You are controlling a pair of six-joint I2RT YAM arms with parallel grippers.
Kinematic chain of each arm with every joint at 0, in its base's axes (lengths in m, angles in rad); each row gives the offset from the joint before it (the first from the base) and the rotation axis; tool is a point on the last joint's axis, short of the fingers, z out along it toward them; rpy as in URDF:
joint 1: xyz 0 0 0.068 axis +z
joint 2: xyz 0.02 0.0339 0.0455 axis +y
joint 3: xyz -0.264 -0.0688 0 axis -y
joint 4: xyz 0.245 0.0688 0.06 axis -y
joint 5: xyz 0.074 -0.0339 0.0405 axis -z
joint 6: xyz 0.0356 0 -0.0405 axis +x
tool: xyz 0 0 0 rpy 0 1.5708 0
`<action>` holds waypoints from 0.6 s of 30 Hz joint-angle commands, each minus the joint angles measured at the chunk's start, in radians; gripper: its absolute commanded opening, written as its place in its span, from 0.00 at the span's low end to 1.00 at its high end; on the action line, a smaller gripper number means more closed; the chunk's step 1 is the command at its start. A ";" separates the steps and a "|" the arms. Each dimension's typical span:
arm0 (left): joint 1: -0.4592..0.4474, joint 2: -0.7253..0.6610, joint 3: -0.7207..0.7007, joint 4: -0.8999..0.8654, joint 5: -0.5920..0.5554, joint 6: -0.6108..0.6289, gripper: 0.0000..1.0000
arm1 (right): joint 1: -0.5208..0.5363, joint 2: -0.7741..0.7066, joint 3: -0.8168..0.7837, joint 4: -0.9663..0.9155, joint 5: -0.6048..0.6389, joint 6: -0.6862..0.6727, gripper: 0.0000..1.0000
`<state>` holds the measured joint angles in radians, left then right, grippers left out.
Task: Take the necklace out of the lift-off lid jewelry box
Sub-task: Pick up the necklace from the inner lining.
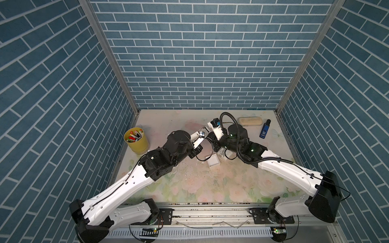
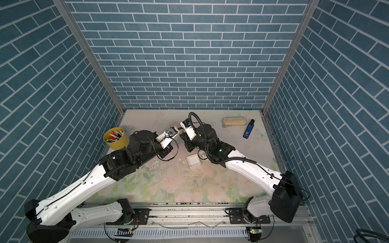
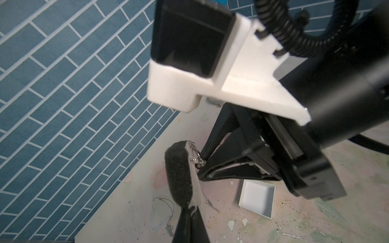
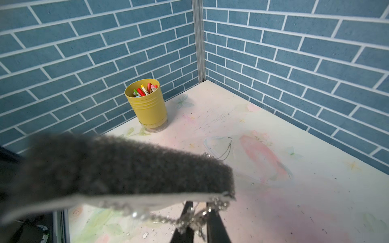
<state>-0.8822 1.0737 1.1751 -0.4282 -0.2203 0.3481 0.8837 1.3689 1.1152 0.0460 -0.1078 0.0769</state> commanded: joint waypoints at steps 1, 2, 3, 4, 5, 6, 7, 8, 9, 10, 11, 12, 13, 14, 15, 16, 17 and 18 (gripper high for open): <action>-0.005 0.007 -0.019 0.016 -0.004 -0.009 0.01 | 0.006 -0.045 -0.020 0.069 0.049 -0.020 0.04; -0.006 0.008 -0.020 0.016 -0.005 -0.009 0.01 | 0.005 -0.054 -0.030 0.083 0.054 -0.023 0.02; -0.006 0.010 -0.021 0.017 -0.005 -0.010 0.01 | 0.006 -0.061 -0.036 0.093 0.056 -0.025 0.01; -0.005 0.011 -0.023 0.018 -0.005 -0.011 0.01 | 0.006 -0.067 -0.042 0.100 0.057 -0.027 0.00; -0.006 0.011 -0.025 0.020 -0.007 -0.012 0.01 | 0.007 -0.072 -0.045 0.105 0.057 -0.031 0.00; -0.005 0.010 -0.027 0.022 -0.007 -0.012 0.01 | 0.006 -0.074 -0.048 0.105 0.057 -0.032 0.00; -0.006 0.011 -0.028 0.022 -0.009 -0.014 0.01 | 0.005 -0.076 -0.048 0.104 0.056 -0.036 0.00; -0.006 0.012 -0.029 0.023 -0.008 -0.015 0.01 | 0.007 -0.077 -0.049 0.102 0.054 -0.038 0.00; -0.006 0.012 -0.029 0.023 -0.009 -0.015 0.01 | 0.007 -0.079 -0.050 0.100 0.055 -0.041 0.00; -0.005 0.011 -0.032 0.024 -0.011 -0.017 0.01 | 0.006 -0.080 -0.052 0.100 0.055 -0.042 0.00; -0.006 0.012 -0.035 0.025 -0.013 -0.017 0.01 | 0.006 -0.083 -0.055 0.099 0.056 -0.039 0.00; -0.006 0.012 -0.038 0.023 -0.013 -0.017 0.01 | 0.005 -0.085 -0.055 0.099 0.056 -0.039 0.00; -0.006 0.012 -0.043 0.023 -0.014 -0.017 0.01 | 0.006 -0.089 -0.055 0.098 0.056 -0.036 0.00; -0.006 0.011 -0.048 0.022 -0.013 -0.018 0.01 | 0.006 -0.092 -0.050 0.091 0.062 -0.030 0.00; -0.006 0.010 -0.053 0.020 -0.014 -0.020 0.01 | 0.006 -0.095 -0.043 0.081 0.072 -0.022 0.00; -0.006 0.010 -0.060 0.019 -0.013 -0.023 0.01 | 0.005 -0.097 -0.031 0.063 0.089 -0.012 0.00; -0.006 0.009 -0.068 0.017 -0.010 -0.027 0.01 | 0.004 -0.098 -0.015 0.046 0.105 -0.003 0.00; -0.006 0.007 -0.075 0.019 -0.011 -0.030 0.01 | 0.002 -0.099 -0.001 0.026 0.114 0.002 0.00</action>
<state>-0.8822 1.0782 1.1229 -0.4126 -0.2241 0.3363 0.8837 1.3060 1.0782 0.0914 -0.0399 0.0738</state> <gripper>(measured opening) 0.051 0.046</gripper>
